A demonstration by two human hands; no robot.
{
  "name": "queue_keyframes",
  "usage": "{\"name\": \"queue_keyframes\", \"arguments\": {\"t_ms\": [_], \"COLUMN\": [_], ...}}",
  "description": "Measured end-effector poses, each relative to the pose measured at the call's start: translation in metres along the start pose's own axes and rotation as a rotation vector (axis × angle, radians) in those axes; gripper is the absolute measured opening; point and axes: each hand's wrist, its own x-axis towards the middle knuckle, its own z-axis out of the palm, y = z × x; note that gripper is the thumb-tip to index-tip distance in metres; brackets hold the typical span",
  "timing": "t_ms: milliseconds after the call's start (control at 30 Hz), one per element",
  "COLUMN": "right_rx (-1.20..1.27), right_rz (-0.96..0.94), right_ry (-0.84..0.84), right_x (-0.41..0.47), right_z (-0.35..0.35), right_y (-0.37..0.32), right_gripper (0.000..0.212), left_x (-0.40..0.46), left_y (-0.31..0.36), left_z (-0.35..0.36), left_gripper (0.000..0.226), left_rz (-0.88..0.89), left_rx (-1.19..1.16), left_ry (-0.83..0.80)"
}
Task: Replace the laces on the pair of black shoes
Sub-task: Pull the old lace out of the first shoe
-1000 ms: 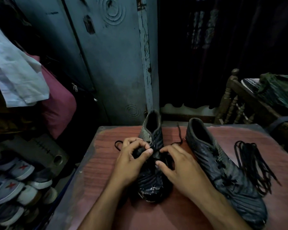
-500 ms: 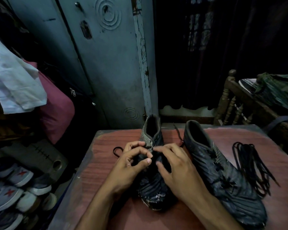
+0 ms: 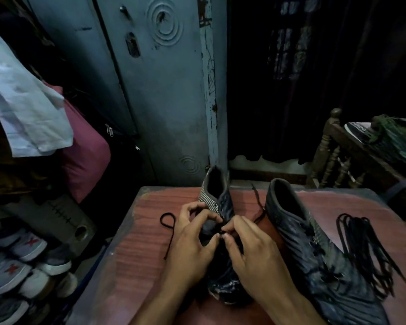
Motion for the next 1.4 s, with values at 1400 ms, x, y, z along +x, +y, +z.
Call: {"name": "queue_keyframes", "arguments": {"t_ms": [1400], "right_rx": [0.364], "right_rz": [0.280], "right_ry": [-0.124], "right_x": [0.007], "right_z": [-0.003], "right_y": [0.004], "right_gripper": [0.015], "left_x": [0.005], "left_y": [0.011], "left_z": [-0.012], "left_gripper": [0.014], "left_rz": [-0.298], "left_rx": [-0.440], "left_ry": [-0.207]}}
